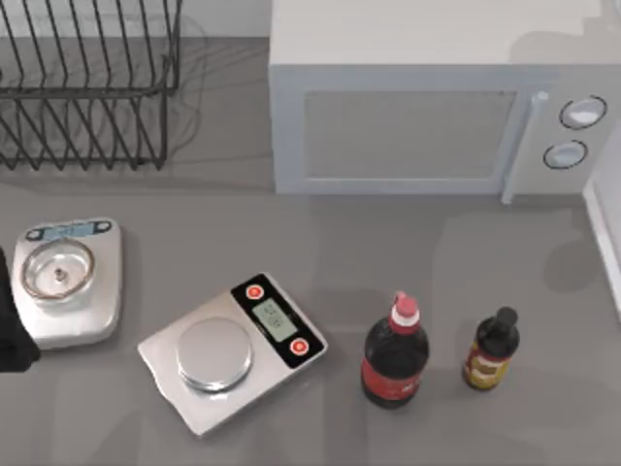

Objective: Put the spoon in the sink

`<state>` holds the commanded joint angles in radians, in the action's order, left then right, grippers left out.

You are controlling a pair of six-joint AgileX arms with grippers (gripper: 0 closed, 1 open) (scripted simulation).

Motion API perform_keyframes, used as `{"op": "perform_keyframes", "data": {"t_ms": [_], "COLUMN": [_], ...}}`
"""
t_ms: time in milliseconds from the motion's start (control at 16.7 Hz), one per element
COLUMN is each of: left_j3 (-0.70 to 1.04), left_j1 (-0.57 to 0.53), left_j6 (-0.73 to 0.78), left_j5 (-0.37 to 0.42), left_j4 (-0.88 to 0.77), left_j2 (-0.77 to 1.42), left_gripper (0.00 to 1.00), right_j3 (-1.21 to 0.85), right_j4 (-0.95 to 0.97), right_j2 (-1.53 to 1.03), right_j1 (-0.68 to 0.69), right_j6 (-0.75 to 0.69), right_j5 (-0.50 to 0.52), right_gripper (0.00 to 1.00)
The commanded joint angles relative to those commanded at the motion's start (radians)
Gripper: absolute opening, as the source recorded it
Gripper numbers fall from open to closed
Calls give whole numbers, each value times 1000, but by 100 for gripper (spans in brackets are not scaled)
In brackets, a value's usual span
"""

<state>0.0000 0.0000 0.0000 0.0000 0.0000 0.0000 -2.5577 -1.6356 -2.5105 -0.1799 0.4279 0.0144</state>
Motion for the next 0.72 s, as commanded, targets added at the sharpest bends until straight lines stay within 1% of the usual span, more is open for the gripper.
{"op": "perform_keyframes", "data": {"t_ms": [180, 300, 420, 720], "left_j3": [0, 0, 0, 0], "left_j1": [0, 0, 0, 0], "left_j6": [0, 0, 0, 0], "left_j5": [0, 0, 0, 0], "left_j4": [0, 0, 0, 0], "left_j2": [0, 0, 0, 0], "left_gripper": [100, 100, 100, 100], "right_j3": [-208, -294, -338, -342], "right_j4": [-44, -58, -65, -65], "right_j2": [-140, -198, -228, -232], "right_j1": [10, 16, 19, 13], "right_j6": [7, 9, 10, 12], "right_j5": [1, 1, 2, 1], "right_gripper": [0, 0, 0, 0]}}
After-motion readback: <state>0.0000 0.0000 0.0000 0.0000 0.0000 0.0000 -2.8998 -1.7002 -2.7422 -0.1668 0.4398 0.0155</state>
